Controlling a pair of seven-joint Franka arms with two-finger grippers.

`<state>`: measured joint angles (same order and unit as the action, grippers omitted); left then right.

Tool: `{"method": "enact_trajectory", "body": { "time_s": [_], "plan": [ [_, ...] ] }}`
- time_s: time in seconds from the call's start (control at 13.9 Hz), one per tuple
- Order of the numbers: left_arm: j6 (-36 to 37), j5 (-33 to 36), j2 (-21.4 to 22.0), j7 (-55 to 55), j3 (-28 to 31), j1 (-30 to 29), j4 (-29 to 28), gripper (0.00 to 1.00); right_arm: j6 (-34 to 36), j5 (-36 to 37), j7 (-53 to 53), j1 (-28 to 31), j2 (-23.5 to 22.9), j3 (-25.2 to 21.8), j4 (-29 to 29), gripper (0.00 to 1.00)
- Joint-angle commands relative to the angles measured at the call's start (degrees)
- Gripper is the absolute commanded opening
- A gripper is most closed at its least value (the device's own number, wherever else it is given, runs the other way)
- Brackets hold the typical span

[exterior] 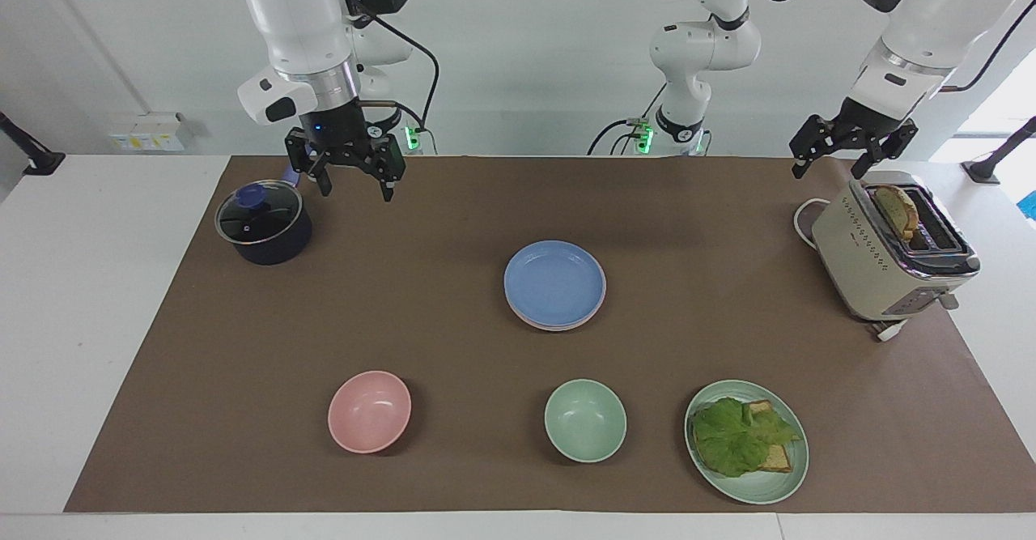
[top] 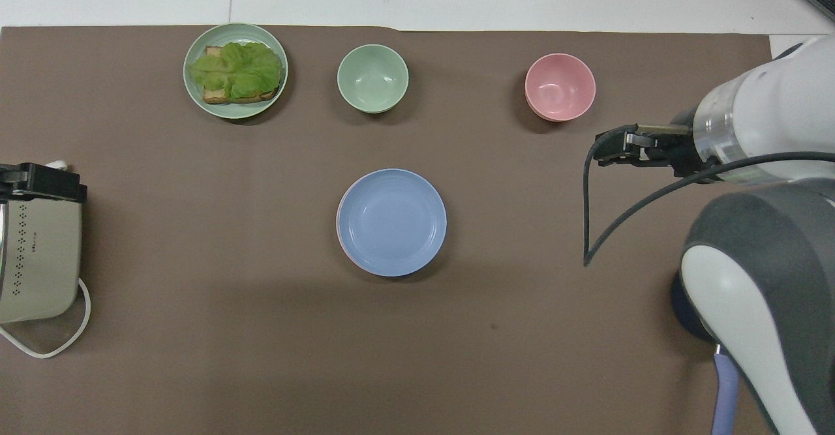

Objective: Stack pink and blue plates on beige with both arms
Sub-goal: 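Open the right gripper and withdraw it from the blue plate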

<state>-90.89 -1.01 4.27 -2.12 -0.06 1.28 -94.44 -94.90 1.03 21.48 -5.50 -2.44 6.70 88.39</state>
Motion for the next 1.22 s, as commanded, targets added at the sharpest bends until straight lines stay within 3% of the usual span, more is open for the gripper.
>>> {"method": "enact_trajectory", "body": {
  "time_s": [0.0,0.36,0.5,0.72,1.15],
  "plan": [
    [1.0,1.1,0.4,-0.1,0.3,0.5,0.2,1.0,4.6,0.4,0.6,0.8,-0.2,-1.1,-3.3,1.0],
    [1.0,1.1,0.4,-0.1,0.4,0.5,0.2,1.0,9.1,-0.2,-8.3,-2.0,2.7,-11.5,-3.5,1.0],
    [1.0,1.1,0.4,-0.1,0.4,0.5,0.2,1.0,9.2,-1.2,-12.3,0.7,4.0,-11.5,-2.1,1.0],
    [1.0,1.1,0.4,-0.1,0.4,0.5,0.2,1.0,8.3,-1.4,-12.5,0.7,9.4,-11.3,6.1,1.0],
    [1.0,1.1,0.4,-0.1,0.4,0.5,0.2,1.0,6.1,-0.7,-14.3,1.6,7.8,-11.8,4.1,1.0]
  ]
}}
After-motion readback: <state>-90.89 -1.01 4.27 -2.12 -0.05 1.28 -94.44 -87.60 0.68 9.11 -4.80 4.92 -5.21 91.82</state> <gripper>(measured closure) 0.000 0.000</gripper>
